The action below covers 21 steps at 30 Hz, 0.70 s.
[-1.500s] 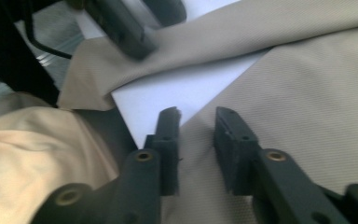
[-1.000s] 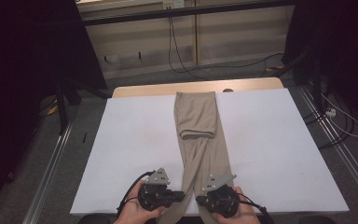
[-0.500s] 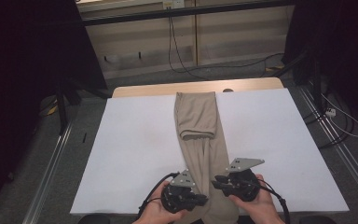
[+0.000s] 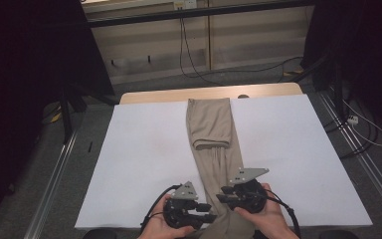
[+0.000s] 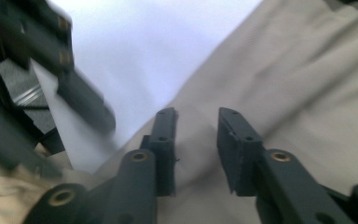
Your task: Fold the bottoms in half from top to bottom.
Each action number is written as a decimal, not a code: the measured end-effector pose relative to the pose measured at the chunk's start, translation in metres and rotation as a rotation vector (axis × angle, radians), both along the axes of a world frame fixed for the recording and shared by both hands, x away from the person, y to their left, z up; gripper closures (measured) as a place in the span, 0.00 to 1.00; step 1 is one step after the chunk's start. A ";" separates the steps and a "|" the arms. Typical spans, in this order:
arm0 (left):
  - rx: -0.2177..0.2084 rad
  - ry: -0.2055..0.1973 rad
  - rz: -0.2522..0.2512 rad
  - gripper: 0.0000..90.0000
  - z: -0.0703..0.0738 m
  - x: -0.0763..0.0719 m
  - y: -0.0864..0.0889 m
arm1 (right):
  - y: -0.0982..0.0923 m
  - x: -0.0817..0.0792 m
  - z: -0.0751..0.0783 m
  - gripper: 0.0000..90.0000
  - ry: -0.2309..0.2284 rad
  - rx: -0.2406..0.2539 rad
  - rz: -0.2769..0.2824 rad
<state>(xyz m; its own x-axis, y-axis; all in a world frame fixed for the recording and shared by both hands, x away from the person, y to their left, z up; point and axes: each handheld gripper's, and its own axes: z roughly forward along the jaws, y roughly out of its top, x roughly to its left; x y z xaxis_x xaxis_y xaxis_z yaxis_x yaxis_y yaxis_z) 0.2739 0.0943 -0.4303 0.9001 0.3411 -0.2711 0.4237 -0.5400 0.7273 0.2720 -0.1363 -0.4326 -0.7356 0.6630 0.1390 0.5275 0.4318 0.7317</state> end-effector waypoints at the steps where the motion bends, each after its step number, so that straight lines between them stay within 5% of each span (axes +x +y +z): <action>1: 0.009 -0.014 0.012 0.73 0.000 0.004 0.002 | 0.003 0.001 -0.001 0.67 -0.002 -0.015 0.004; 5: 0.048 -0.059 0.004 0.76 -0.011 0.016 -0.010 | 0.008 0.004 -0.013 0.65 0.030 -0.087 -0.008; 9: 0.109 -0.156 -0.075 0.77 -0.014 0.015 -0.030 | 0.001 0.000 -0.013 0.78 0.010 -0.117 -0.020; 11: 0.135 -0.187 -0.067 0.82 -0.019 0.011 -0.035 | -0.006 -0.002 -0.013 0.87 0.011 -0.114 -0.031; 15: 0.131 -0.144 -0.063 1.00 -0.017 0.012 -0.030 | -0.017 -0.006 -0.011 0.99 0.026 -0.089 -0.044; 18: 0.138 -0.135 -0.055 1.00 -0.016 0.013 -0.028 | -0.025 -0.009 -0.009 1.00 0.035 -0.075 -0.061; 21: 0.095 -0.108 -0.041 1.00 -0.012 0.012 -0.025 | -0.031 -0.011 -0.007 1.00 0.036 -0.072 -0.080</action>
<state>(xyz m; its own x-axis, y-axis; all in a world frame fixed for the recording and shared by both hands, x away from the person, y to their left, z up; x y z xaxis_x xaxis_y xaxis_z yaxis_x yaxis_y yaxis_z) 0.2859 0.0690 -0.4425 0.9359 0.3230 -0.1403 0.3220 -0.6239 0.7120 0.2609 -0.1676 -0.4399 -0.6755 0.7284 0.1146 0.5879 0.4382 0.6800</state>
